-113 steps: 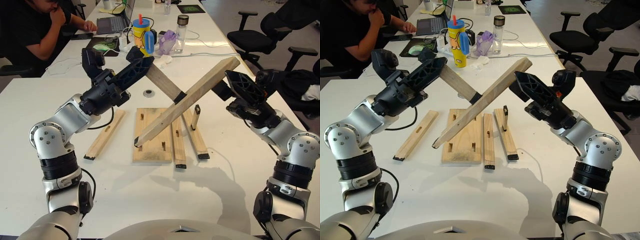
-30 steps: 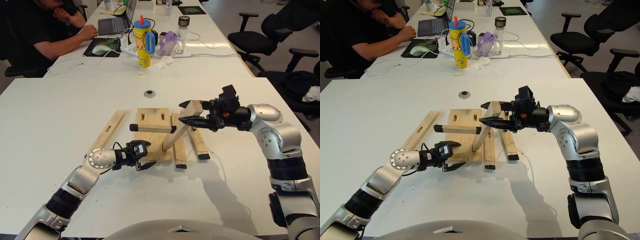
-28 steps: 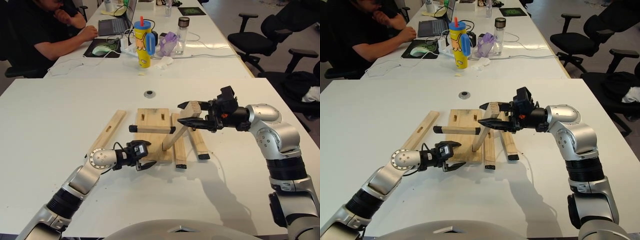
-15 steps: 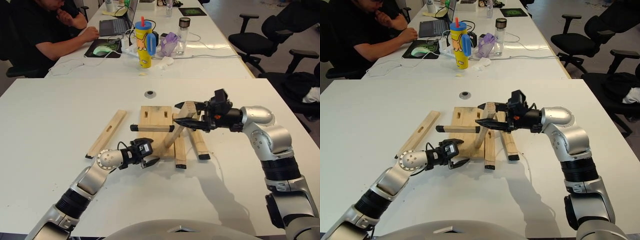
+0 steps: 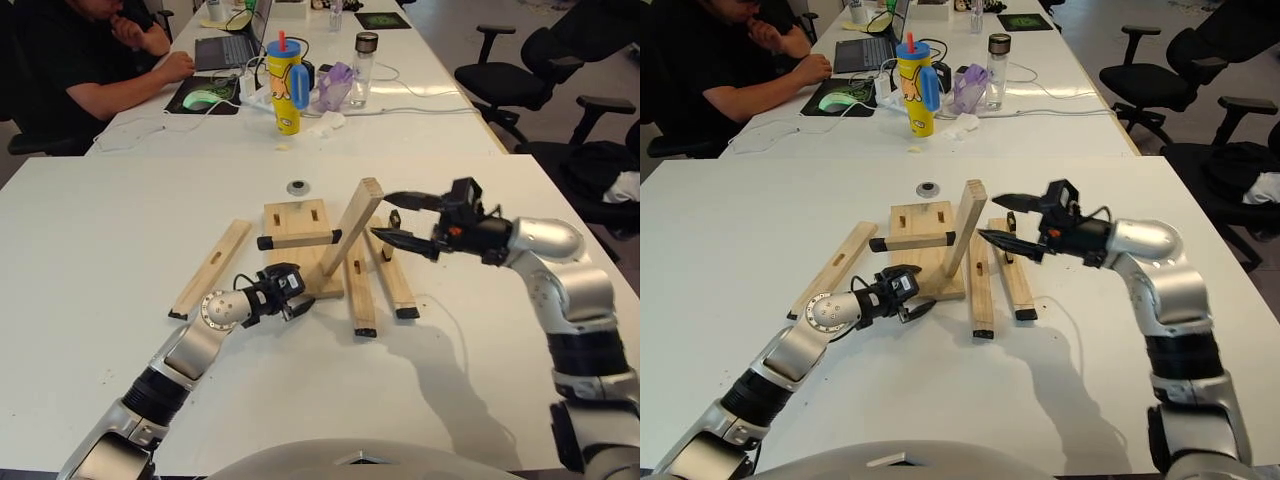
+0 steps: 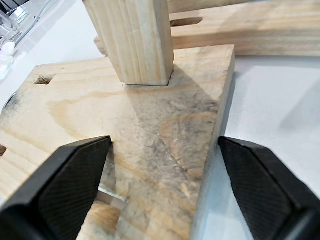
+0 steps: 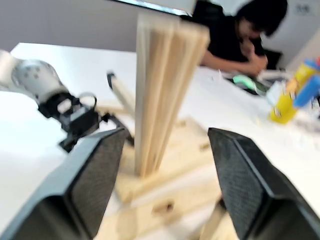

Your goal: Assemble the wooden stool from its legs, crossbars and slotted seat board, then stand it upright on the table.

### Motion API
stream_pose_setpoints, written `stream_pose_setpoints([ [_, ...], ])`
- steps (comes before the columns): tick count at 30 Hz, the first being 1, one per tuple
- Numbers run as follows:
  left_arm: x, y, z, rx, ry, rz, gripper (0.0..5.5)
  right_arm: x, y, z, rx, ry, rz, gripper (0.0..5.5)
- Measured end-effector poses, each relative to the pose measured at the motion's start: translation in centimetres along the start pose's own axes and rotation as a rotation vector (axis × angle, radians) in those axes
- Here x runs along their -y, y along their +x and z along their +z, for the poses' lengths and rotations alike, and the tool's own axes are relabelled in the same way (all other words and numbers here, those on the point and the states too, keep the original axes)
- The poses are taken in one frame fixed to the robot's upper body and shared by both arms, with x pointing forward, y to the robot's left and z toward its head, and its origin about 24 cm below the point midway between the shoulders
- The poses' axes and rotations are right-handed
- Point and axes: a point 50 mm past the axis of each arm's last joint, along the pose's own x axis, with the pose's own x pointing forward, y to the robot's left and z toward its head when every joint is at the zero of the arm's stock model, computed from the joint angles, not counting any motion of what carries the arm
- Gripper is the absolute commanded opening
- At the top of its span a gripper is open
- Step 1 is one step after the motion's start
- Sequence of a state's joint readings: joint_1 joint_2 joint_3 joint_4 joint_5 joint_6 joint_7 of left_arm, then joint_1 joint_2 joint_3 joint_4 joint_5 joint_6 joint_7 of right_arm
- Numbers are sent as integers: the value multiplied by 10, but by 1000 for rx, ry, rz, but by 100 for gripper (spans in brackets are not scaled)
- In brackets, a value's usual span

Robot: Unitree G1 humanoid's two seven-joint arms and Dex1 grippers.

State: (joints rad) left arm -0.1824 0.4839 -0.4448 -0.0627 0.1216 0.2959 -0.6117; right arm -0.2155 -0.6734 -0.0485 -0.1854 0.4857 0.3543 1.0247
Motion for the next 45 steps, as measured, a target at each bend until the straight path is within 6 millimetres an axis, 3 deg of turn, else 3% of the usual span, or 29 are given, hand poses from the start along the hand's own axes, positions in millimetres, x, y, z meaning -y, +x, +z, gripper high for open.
stream_pose_setpoints([
  [3, -1, 0, -1, -4, -3, 6, 396, -18, -5, -15, -19, 89, -85, 305],
  [8, -6, -1, -1, -3, -11, 39, 396, -48, 19, -37, 2, 335, -338, 305],
  [14, -8, 2, -3, -14, -18, 39, 396, -74, 44, -68, -323, 516, -669, 305],
  [16, -9, 3, -2, -15, -19, 40, 396, -77, 49, -68, -346, 546, -686, 305],
  [23, -9, 8, 1, -17, -25, 44, 396, -82, 64, -58, -342, 617, -647, 405],
  [27, -8, 10, 2, -15, -29, 51, 396, -76, 63, -56, -389, 580, -680, 405],
  [37, -5, 15, 6, -13, -37, 62, 396, -82, 80, -64, -454, 622, -620, 405],
  [45, -3, 19, 9, -13, -41, 67, 396, -79, 82, -68, -534, 484, -635, 286],
])
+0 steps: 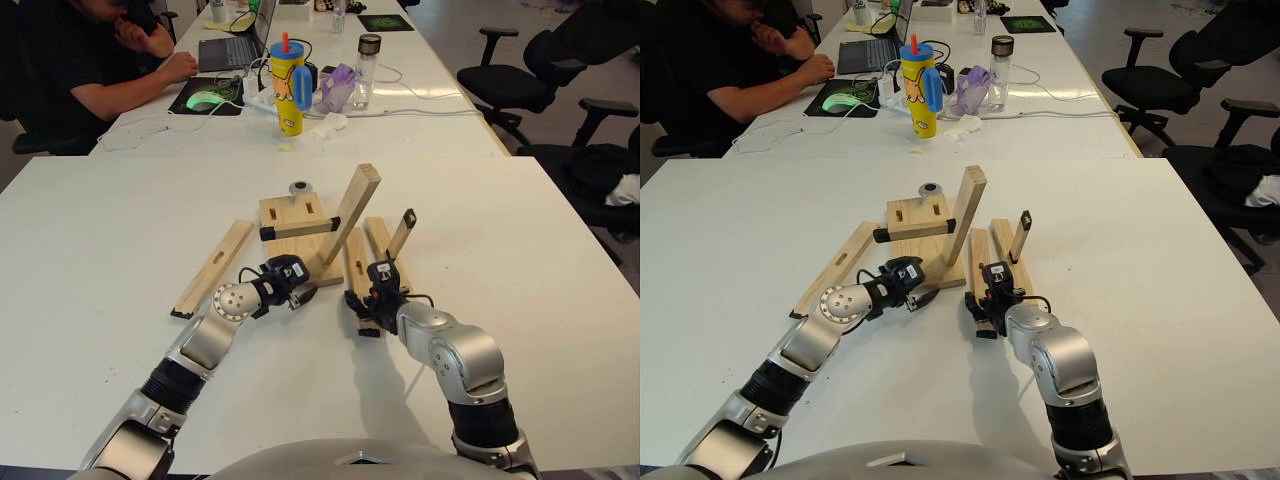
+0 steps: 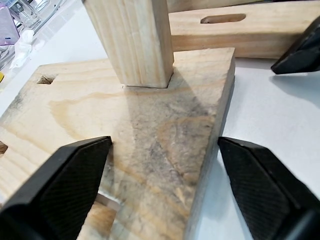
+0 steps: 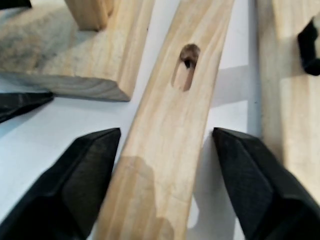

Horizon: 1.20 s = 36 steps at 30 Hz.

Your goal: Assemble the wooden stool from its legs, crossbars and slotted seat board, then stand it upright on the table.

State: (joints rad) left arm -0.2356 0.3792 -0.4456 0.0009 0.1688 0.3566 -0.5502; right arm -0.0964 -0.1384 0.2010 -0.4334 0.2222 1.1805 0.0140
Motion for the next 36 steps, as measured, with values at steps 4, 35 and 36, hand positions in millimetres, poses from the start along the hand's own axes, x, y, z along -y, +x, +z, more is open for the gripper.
stream_pose_setpoints([
  [4, 0, 0, 0, 2, -6, 5, 396, 2, 1, 3, 31, 42, 5, 230],
  [35, 3, -83, 18, 265, -653, -454, 537, 19, -103, 166, 956, 229, 615, 203],
  [36, 2, -85, 20, 287, -678, -464, 540, 19, -105, 165, 944, 228, 660, 203],
])
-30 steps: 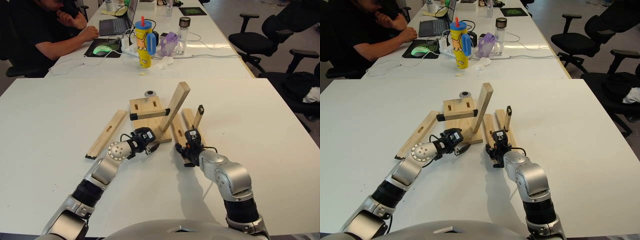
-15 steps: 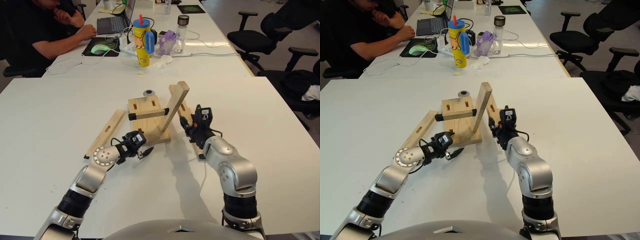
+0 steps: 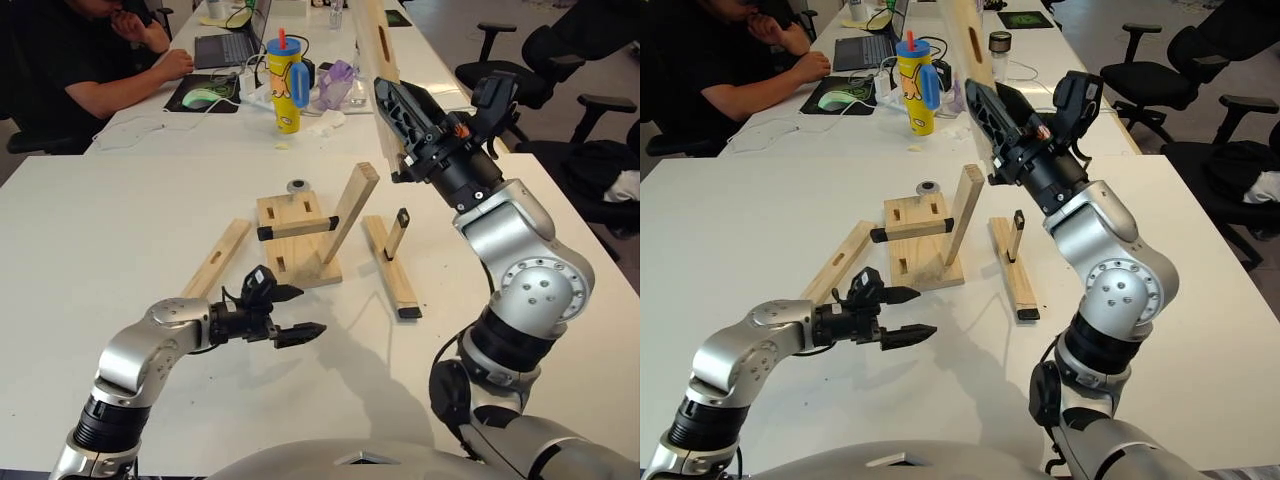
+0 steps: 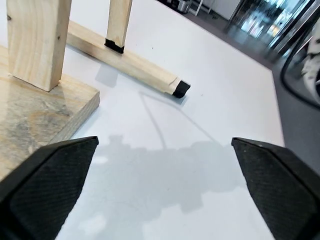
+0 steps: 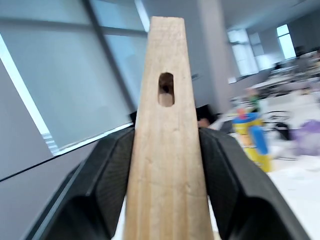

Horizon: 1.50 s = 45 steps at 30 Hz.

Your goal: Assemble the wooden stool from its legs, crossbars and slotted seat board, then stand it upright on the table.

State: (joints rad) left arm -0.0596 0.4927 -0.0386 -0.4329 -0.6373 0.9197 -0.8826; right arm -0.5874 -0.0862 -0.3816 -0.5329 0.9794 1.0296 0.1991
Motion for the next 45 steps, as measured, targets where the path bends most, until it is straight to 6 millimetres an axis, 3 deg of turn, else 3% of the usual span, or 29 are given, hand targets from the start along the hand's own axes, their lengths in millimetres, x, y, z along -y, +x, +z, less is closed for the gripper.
stream_pose_setpoints([
  [5, 8, -16, 29, 207, -113, -144, 540, -14, -18, 3, -84, 159, 281, 203],
  [8, 15, -30, 59, 371, -130, -249, 540, -19, -44, -2, -199, 268, 425, 203],
  [11, 18, -43, 87, 521, -150, -307, 540, -16, -71, -16, -308, 397, 459, 203],
  [14, 22, -47, 98, 585, -178, -345, 540, -14, -84, -30, -359, 486, 436, 203],
  [22, 28, -44, 104, 574, -232, -363, 540, -15, -91, -42, -397, 543, 443, 203],
  [45, 33, -43, 101, 508, -236, -379, 204, -17, -96, -50, -464, 537, 447, 203],
])
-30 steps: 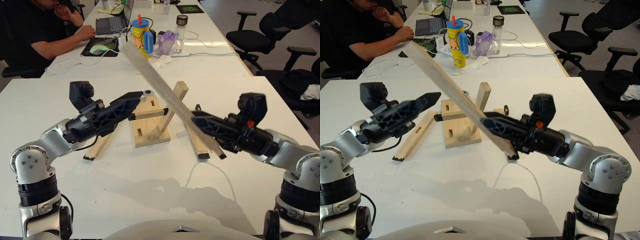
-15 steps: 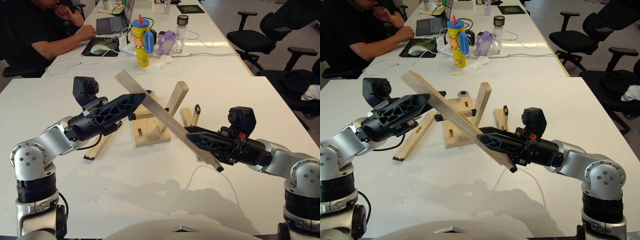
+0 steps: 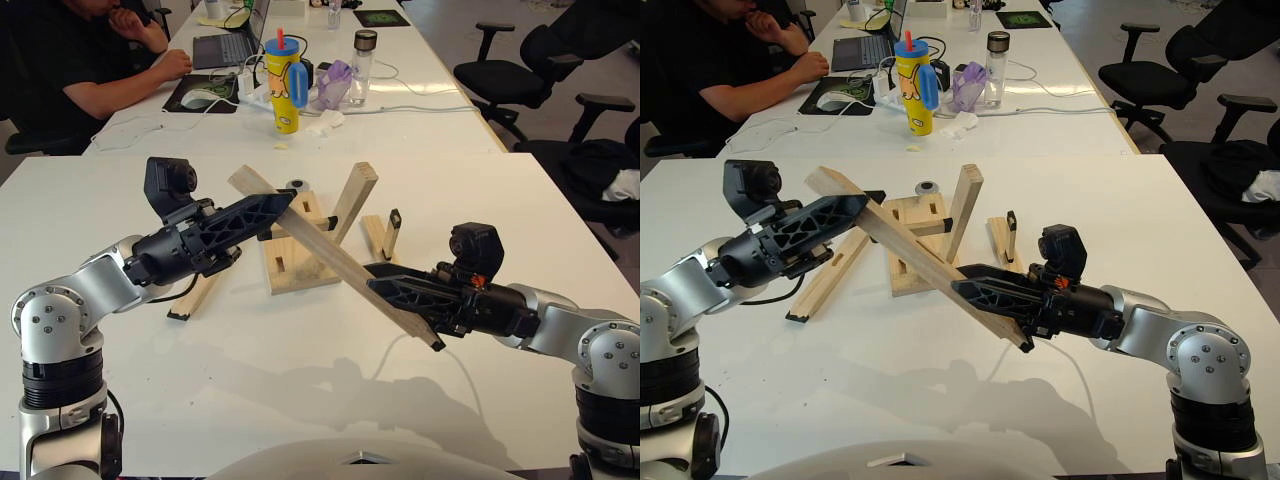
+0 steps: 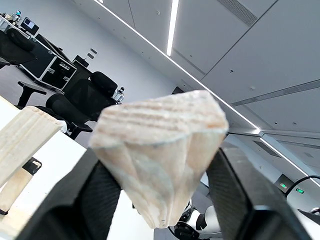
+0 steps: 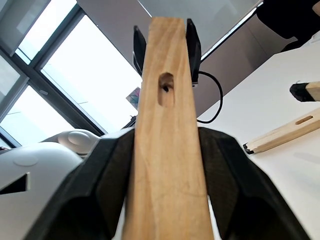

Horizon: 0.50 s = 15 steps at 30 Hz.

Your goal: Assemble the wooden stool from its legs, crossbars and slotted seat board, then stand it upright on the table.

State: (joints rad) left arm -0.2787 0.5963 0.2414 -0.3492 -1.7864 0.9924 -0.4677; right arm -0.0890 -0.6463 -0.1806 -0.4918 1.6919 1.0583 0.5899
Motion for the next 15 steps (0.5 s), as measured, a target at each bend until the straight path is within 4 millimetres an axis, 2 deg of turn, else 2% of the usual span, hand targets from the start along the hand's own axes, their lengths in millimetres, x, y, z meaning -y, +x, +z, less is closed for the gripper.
stream_pose_setpoints([
  [12, -7, -11, -7, -42, 4, 58, 203, 7, -1, 0, -17, -56, -61, 203],
  [13, -9, -13, -9, -53, -1, 71, 202, 9, -3, 1, 0, -51, -70, 232],
  [15, -14, -20, -18, -108, -16, 133, 201, 13, -5, 5, 42, -60, -95, 251],
])
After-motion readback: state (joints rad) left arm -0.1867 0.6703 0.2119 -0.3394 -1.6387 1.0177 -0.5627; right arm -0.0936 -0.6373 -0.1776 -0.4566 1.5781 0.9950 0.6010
